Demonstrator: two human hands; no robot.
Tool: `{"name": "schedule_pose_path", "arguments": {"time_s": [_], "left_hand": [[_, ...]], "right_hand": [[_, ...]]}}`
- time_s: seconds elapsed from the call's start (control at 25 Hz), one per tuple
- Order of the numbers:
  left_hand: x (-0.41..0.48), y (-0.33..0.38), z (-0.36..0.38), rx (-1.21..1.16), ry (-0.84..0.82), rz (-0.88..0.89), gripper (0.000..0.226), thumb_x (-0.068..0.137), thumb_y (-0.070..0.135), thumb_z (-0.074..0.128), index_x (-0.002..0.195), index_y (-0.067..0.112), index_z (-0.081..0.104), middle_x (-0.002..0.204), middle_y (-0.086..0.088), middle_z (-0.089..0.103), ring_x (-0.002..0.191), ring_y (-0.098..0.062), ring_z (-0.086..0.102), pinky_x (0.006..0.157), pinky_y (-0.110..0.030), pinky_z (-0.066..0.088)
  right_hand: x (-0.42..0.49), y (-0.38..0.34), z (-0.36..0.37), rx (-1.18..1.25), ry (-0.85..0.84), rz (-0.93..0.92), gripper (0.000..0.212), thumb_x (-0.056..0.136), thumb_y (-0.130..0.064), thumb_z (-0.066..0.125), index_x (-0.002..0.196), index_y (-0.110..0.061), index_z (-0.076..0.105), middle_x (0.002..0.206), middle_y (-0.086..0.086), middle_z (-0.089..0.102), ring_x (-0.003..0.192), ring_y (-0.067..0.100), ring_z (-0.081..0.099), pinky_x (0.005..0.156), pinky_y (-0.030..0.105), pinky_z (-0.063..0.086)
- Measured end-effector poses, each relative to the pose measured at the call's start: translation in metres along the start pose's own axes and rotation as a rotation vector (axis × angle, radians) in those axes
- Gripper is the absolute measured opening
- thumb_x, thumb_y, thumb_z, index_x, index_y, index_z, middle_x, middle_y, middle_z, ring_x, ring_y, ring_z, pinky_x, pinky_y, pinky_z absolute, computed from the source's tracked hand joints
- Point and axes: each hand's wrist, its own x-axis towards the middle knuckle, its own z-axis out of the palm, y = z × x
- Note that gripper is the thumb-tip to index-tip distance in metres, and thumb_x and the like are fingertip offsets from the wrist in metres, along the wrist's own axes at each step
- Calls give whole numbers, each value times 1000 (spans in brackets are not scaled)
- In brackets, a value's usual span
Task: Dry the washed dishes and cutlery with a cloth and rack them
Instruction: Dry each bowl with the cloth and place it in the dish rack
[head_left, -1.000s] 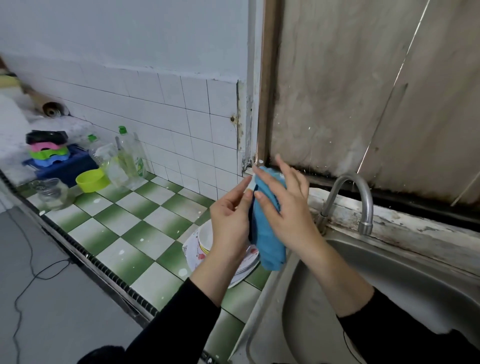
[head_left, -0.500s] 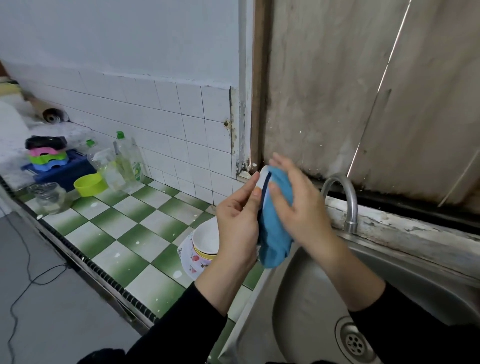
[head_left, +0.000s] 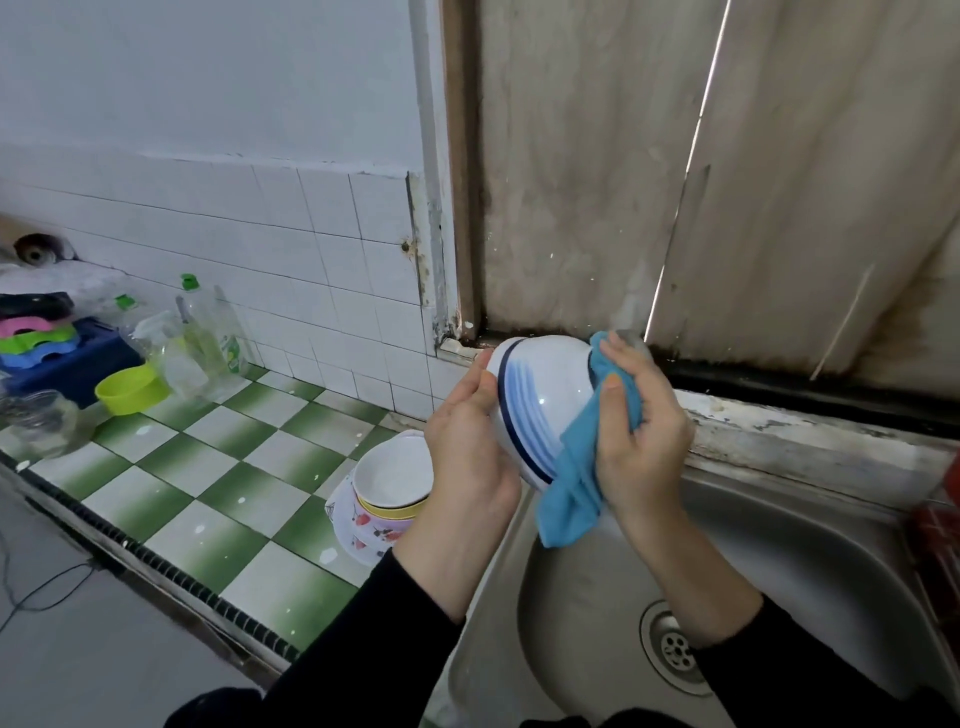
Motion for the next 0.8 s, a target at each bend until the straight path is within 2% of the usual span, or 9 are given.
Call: {"name": "schedule_pose_path", "arguments": {"time_s": [0.16, 0.24, 0.32, 0.4, 0.48, 0.56, 0.64, 0.72, 0.8], "left_hand": [[2, 1, 1, -60, -18, -89, 28, 100, 13, 43, 118, 12, 65, 96, -9, 73, 81, -24, 68, 72, -38, 59], [-2, -5, 6, -34, -29, -90, 29, 100, 11, 42, 119, 11, 64, 100, -10, 72, 82, -24, 68, 72, -37, 59], [-5, -11, 12, -20, -36, -82, 28, 100, 11, 43, 117, 11, 65, 113, -13, 70, 92, -26, 67, 83, -41, 57], [-7, -12, 18, -48, -50, -84, 24, 100, 13, 45, 109, 14, 67, 113, -15, 69, 94, -29, 67, 84, -43, 57], [-9, -9, 22, -52, -80, -71, 22, 99, 14, 46, 107, 15, 66, 105, -11, 71, 86, -25, 68, 73, -37, 59], [-9, -9, 26, -20, -96, -38, 22, 99, 12, 46, 108, 14, 65, 105, -8, 71, 85, -20, 67, 76, -35, 57], [-10, -12, 29, 0, -121, 43, 22, 98, 9, 47, 108, 12, 66, 104, -1, 73, 87, -15, 67, 85, -35, 55], [-11, -14, 28, 70, -160, 220, 22, 98, 7, 48, 105, 14, 68, 92, 8, 75, 85, -7, 68, 83, -27, 57], [-13, -14, 24, 208, -198, 433, 24, 98, 7, 49, 102, 20, 69, 92, 14, 74, 90, -3, 67, 83, -22, 54]], "right_hand": [[-6, 10, -22, -210, -74, -409, 30, 91, -13, 51, 109, 6, 66, 116, 10, 63, 117, 28, 59, 102, 48, 46], [1, 10, -30, -185, 12, -261, 27, 92, -13, 49, 102, 5, 68, 110, 5, 64, 113, 29, 62, 96, 53, 49], [0, 2, -25, -158, 115, -160, 26, 92, -13, 48, 98, 2, 69, 108, 3, 64, 114, 28, 61, 98, 50, 48], [-13, -4, -20, -232, 130, -347, 25, 93, -17, 48, 101, -2, 67, 116, 5, 62, 122, 27, 54, 106, 43, 41], [-19, 7, -23, -218, 101, -525, 22, 96, -25, 45, 105, -10, 58, 128, 6, 53, 129, 26, 44, 111, 44, 33], [-20, 14, -27, -107, 192, -416, 24, 98, -34, 41, 111, -16, 50, 135, 1, 44, 131, 24, 40, 112, 42, 30], [-16, 10, -32, 156, 319, -91, 33, 97, -35, 40, 121, -13, 46, 133, -1, 48, 127, 17, 44, 108, 32, 34], [-1, -6, -41, 421, 274, 200, 40, 95, -28, 38, 127, -6, 47, 126, -1, 56, 114, 9, 54, 96, 23, 43], [22, -16, -54, 491, 143, 378, 39, 89, -24, 40, 121, -9, 56, 117, 1, 63, 101, 6, 61, 84, 19, 47]]}}
